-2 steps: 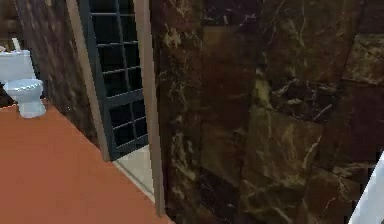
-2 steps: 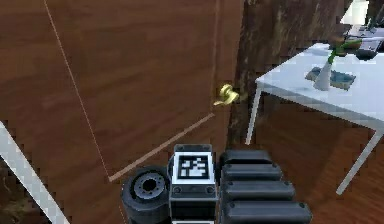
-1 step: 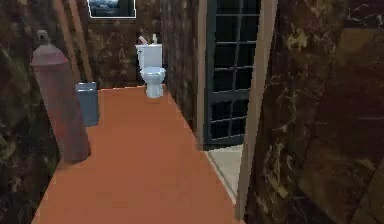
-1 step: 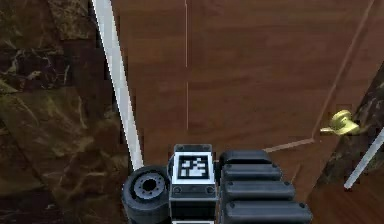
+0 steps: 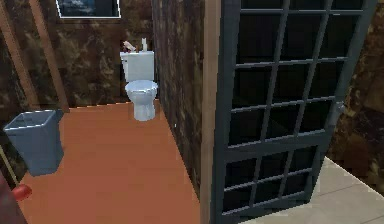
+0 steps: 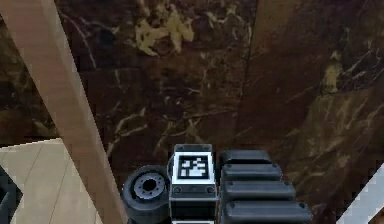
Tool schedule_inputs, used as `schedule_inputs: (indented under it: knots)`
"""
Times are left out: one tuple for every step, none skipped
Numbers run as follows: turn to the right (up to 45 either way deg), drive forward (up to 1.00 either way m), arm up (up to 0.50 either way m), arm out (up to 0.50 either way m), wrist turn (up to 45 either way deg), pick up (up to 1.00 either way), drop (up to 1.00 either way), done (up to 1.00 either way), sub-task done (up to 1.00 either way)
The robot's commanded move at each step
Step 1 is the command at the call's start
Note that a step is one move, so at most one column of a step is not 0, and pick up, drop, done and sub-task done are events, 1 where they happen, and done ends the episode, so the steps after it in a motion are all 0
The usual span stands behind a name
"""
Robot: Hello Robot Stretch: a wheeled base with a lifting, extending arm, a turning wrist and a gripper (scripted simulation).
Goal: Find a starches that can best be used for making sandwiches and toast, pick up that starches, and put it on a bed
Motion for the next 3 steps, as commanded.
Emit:
schedule_inputs:
  knots:
    - [-3.0, 0.00, 0.00, 0.00, 0.0, 0.00, 0.00, 0.00, 0.00]
    - [0.0, 0.20, 0.00, 0.00, 0.0, 0.00, 0.00, 0.00, 0.00]
    - [18.0, 0.00, 0.00, 0.00, 0.0, 0.00, 0.00, 0.00, 0.00]
